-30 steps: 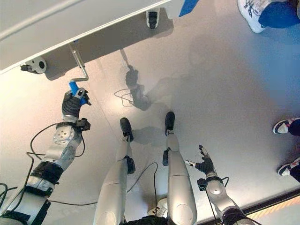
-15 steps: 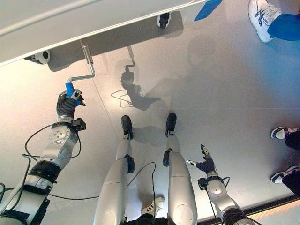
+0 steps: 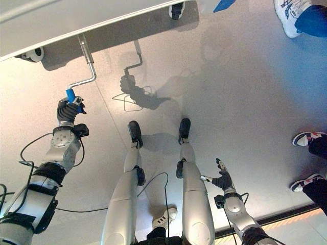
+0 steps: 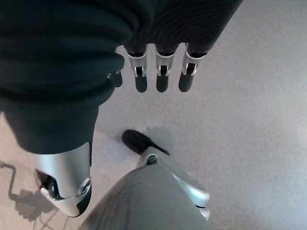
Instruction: Raise the hospital bed
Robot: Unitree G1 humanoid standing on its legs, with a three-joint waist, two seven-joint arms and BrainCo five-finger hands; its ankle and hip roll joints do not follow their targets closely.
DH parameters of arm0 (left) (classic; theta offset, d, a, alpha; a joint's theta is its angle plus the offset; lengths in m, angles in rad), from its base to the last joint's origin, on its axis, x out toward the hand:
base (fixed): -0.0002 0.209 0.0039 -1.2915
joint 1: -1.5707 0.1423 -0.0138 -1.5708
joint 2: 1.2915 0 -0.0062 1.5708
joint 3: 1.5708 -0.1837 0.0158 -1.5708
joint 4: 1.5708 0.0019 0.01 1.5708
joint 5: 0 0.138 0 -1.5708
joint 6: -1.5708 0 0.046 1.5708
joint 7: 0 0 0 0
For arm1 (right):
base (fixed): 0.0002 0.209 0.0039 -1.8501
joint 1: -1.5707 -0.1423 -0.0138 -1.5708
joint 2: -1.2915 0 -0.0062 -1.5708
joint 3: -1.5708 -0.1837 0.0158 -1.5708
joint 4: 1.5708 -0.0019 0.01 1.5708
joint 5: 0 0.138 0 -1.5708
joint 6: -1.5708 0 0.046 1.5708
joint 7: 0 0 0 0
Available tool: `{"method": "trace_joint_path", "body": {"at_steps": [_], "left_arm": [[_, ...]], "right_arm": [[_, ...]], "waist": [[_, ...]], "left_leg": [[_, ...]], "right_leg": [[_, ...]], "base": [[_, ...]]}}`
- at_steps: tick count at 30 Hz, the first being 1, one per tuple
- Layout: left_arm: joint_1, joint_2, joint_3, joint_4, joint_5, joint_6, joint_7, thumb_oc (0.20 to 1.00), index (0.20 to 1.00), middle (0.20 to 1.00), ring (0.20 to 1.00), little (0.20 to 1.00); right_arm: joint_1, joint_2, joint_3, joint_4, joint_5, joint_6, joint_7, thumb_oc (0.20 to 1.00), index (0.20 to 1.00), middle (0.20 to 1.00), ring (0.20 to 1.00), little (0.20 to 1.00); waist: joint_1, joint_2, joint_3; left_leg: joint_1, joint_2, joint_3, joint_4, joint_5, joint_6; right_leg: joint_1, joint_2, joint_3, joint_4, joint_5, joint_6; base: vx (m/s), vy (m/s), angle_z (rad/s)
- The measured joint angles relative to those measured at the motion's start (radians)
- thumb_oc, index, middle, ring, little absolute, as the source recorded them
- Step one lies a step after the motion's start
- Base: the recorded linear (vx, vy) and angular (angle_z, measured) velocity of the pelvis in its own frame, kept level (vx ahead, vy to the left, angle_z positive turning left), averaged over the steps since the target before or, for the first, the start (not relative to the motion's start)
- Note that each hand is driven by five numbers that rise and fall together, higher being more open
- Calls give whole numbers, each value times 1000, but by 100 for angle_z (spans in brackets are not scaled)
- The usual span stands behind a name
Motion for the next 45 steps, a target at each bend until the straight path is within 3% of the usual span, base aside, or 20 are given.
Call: {"method": "trace_joint_path", "body": {"at_steps": [14, 23, 29, 33, 45], "left_arm": [[-79, 11, -8, 129, 38, 32, 26, 200, 200, 200, 200, 200], [-101, 10, -10, 180, 39, 54, 42, 200, 200, 200, 200, 200], [-100, 20, -9, 204, 39, 67, 49, 200, 200, 200, 200, 200], [-102, 24, -10, 205, 39, 68, 50, 200, 200, 200, 200, 200], [-108, 24, -21, 219, 39, 88, 50, 200, 200, 200, 200, 200]], "right_arm": [[-8, -1, 39, -36, 21, -13, -3, 1000, 1000, 1000, 1000, 1000], [-8, -1, 42, -39, 21, -24, -3, 1000, 1000, 1000, 1000, 1000], [-6, -1, 43, -37, 21, -25, -3, 1000, 1000, 1000, 1000, 1000], [-6, -1, 44, -41, 21, -25, -2, 1000, 1000, 1000, 1000, 1000], [-6, 0, 63, -40, 22, -27, 1, 1000, 1000, 1000, 1000, 1000]], "waist": [[-52, -32, -3], [-58, -46, -9], [-85, -50, -9], [-86, -69, -9], [-106, -73, -10]], "left_leg": [[-29, 5, 61, 1, -9, 0], [-35, 12, 108, 5, -9, -1], [-34, 10, 120, 0, -10, 0], [-30, 10, 139, 1, -10, 0], [-32, 4, 147, 0, -11, 1]], "right_leg": [[-60, 8, 53, 2, 8, -1], [-91, 19, 85, 6, 23, -8], [-96, 20, 108, 0, 30, -5], [-102, 22, 121, 0, 35, -5], [-110, 22, 135, -1, 39, -3]], "base": [[18, 2, -7], [-1, -16, -10], [13, -7, -3], [0, -13, -7], [0, -1, 0]]}}
